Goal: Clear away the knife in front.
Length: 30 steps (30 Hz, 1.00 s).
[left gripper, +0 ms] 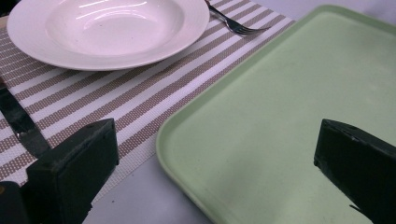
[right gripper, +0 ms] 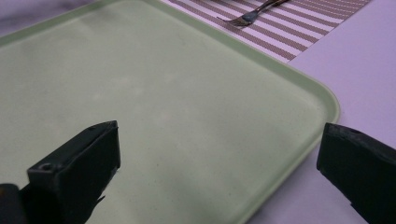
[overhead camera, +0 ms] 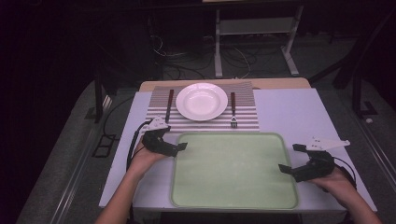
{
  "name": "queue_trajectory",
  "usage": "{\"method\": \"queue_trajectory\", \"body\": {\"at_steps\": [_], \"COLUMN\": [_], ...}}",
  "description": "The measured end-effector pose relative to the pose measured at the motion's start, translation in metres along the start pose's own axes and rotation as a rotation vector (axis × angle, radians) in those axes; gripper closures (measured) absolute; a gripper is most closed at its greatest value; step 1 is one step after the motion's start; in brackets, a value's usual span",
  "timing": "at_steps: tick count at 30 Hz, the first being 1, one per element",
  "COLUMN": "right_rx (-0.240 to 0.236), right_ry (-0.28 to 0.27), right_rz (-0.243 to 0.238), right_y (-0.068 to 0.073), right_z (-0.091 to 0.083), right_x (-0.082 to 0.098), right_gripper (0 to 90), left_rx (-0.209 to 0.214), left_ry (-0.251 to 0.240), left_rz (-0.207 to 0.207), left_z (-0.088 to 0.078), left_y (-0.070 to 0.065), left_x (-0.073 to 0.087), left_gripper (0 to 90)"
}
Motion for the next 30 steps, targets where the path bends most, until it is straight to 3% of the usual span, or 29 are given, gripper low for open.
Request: {"method": "queue_trajectory", "body": {"at_steps": [30], "right_rx": [0.000], "right_ry": [-0.003], "right_rz": [0.011], "right_y": [-0.001], "right_z": [0.000], "right_x": [0.000], "right_gripper": [0.0], "left_rx": [-0.047], "left_ry": [0.010], "left_rz": [-0.024], "left_z": [0.010], "left_y": [0.025], "left_x": [-0.002], "left_gripper": [0.0]}}
Point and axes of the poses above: each handheld gripper's, and its own axes: z roughly forward along the jaws, x roughly out of its underside, y roughly to its left, the point moved 3 cm from there along z, roughly forward along the jaws, and after that the axes turned 11 degrees about z, right-handed, at the moved point
